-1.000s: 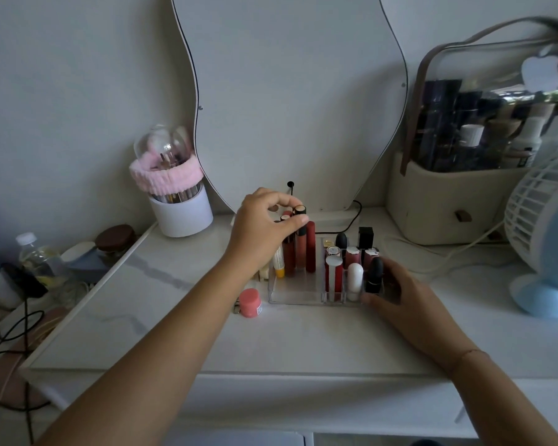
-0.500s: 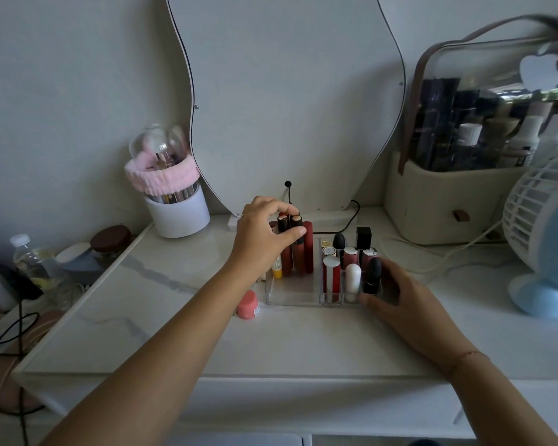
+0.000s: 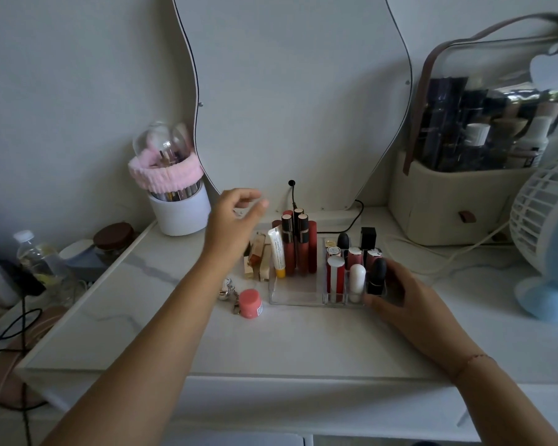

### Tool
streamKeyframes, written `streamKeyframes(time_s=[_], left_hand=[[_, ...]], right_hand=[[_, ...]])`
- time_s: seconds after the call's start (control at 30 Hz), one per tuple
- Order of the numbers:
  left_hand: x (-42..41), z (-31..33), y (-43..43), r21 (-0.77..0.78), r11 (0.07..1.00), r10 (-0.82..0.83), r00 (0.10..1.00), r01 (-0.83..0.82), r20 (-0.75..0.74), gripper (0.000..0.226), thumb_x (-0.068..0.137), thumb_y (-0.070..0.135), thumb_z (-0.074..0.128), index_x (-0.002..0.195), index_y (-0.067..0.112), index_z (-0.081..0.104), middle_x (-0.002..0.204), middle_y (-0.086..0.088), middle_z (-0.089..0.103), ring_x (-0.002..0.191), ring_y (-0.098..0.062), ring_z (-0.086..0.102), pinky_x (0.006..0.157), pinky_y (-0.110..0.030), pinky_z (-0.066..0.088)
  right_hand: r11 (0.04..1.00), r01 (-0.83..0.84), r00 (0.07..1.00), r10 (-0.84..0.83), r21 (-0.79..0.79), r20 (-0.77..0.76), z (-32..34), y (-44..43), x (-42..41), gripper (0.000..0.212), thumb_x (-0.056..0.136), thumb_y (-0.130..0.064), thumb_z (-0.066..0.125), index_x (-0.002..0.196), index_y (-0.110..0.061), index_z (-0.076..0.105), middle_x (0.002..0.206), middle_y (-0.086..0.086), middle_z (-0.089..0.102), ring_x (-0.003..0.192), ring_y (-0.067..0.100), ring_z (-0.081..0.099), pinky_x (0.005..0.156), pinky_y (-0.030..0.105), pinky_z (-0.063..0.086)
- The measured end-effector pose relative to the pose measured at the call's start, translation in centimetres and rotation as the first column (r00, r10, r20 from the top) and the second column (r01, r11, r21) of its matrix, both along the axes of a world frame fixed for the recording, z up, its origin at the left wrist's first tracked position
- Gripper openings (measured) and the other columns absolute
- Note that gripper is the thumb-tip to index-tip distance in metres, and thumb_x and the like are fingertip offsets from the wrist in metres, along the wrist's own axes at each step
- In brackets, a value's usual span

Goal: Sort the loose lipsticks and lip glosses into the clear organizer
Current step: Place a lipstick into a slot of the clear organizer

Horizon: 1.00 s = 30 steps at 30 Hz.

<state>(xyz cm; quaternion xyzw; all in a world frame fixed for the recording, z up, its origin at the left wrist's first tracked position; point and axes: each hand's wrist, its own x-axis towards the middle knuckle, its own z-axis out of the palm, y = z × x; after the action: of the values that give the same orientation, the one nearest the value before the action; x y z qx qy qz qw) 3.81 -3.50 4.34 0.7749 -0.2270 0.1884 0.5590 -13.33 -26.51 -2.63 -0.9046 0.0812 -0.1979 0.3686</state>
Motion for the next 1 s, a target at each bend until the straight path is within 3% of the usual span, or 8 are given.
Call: streamKeyframes(time_s=[0.1, 0.23, 0.4, 0.57, 0.67, 0.73, 0.87, 1.0], left_hand=[[3.1, -1.9, 2.2, 0.088, 0.982, 0.177, 0.973, -0.165, -0.145, 0.011, 0.085, 0.027, 0.064, 0.095, 0.023, 0.067, 0.093, 0.008, 0.067, 0.092, -0.008, 0.062, 0.076, -0.020, 0.046], [5.9, -5.5, 2.9, 0.347, 0.923, 0.296, 0.885, -0.168, -0.359, 0.027, 0.083, 0.036, 0.067, 0.101, 0.016, 0.068, 0.103, -0.001, 0.068, 0.095, -0.018, 0.059, 0.079, -0.028, 0.042], [7.3, -5.3, 1.7, 0.516, 0.848, 0.355, 0.851, -0.120, -0.386, 0.035, 0.075, 0.046, 0.071, 0.087, 0.013, 0.071, 0.093, -0.003, 0.067, 0.090, -0.023, 0.060, 0.072, -0.028, 0.042], [7.4, -3.8, 1.4, 0.572, 0.809, 0.412, 0.824, -0.134, -0.389, 0.017, 0.065, 0.022, 0.069, 0.069, 0.006, 0.063, 0.065, -0.007, 0.056, 0.065, -0.024, 0.055, 0.051, -0.023, 0.036], [7.1, -3.3, 2.0, 0.588, 0.795, 0.435, 0.817, -0.152, -0.377, 0.015, 0.064, 0.017, 0.067, 0.065, 0.005, 0.058, 0.060, -0.007, 0.052, 0.058, -0.023, 0.051, 0.049, -0.022, 0.034], [7.1, -3.3, 2.7, 0.518, 0.842, 0.393, 0.827, -0.148, -0.402, 0.013, 0.066, 0.014, 0.067, 0.069, 0.001, 0.064, 0.064, -0.009, 0.055, 0.062, -0.024, 0.053, 0.055, -0.023, 0.039], [6.5, -2.7, 4.2, 0.188, 0.976, 0.190, 0.864, -0.114, -0.467, 0.008, 0.076, 0.003, 0.065, 0.078, 0.006, 0.072, 0.075, -0.010, 0.065, 0.072, -0.021, 0.060, 0.075, -0.032, 0.055], [4.9, -0.3, 5.3, -0.027, 0.995, 0.074, 0.903, -0.094, -0.423, 0.018, 0.082, -0.002, 0.061, 0.097, 0.003, 0.070, 0.078, -0.005, 0.066, 0.070, -0.012, 0.059, 0.065, -0.012, 0.054]], right_hand=[[1.000, 0.003, 1.000, -0.003, -0.002, -0.003, 0.0, 0.0, 0.0, 0.061, 0.077, -0.035, 0.071, 0.132, -0.029, 0.044, 0.115, -0.011, 0.059, 0.100, 0.007, 0.054, 0.077, 0.018, 0.038], [1.000, 0.007, 1.000, -0.007, -0.001, -0.016, 0.1, 0.2, 0.0, 0.061, 0.078, -0.035, 0.070, 0.132, -0.029, 0.043, 0.116, -0.008, 0.060, 0.100, 0.008, 0.054, 0.080, 0.020, 0.040], [1.000, 0.009, 1.000, -0.009, 0.001, -0.008, 0.2, 0.2, 0.0, 0.062, 0.077, -0.034, 0.072, 0.132, -0.028, 0.045, 0.115, -0.009, 0.060, 0.102, 0.008, 0.055, 0.080, 0.021, 0.040], [1.000, 0.007, 1.000, -0.007, -0.009, -0.002, 0.1, 0.1, 0.1, 0.059, 0.076, -0.034, 0.072, 0.129, -0.028, 0.046, 0.110, -0.011, 0.060, 0.100, 0.009, 0.056, 0.079, 0.022, 0.041], [1.000, 0.006, 1.000, -0.006, -0.005, 0.005, 0.0, 0.1, 0.1, 0.059, 0.075, -0.034, 0.072, 0.129, -0.030, 0.046, 0.110, -0.012, 0.059, 0.100, 0.009, 0.056, 0.079, 0.023, 0.042], [1.000, 0.005, 1.000, -0.005, -0.005, 0.003, 0.0, 0.1, 0.1, 0.060, 0.076, -0.034, 0.072, 0.130, -0.029, 0.046, 0.111, -0.012, 0.058, 0.101, 0.009, 0.055, 0.081, 0.024, 0.042], [1.000, 0.003, 1.000, -0.003, -0.001, 0.001, -0.1, 0.0, 0.1, 0.062, 0.076, -0.034, 0.072, 0.132, -0.028, 0.045, 0.114, -0.013, 0.057, 0.104, 0.009, 0.055, 0.084, 0.025, 0.043], [1.000, -0.007, 1.000, 0.007, -0.002, 0.011, -0.1, 0.0, 0.1, 0.060, 0.076, -0.034, 0.072, 0.129, -0.029, 0.046, 0.111, -0.013, 0.058, 0.101, 0.008, 0.055, 0.081, 0.022, 0.041]])
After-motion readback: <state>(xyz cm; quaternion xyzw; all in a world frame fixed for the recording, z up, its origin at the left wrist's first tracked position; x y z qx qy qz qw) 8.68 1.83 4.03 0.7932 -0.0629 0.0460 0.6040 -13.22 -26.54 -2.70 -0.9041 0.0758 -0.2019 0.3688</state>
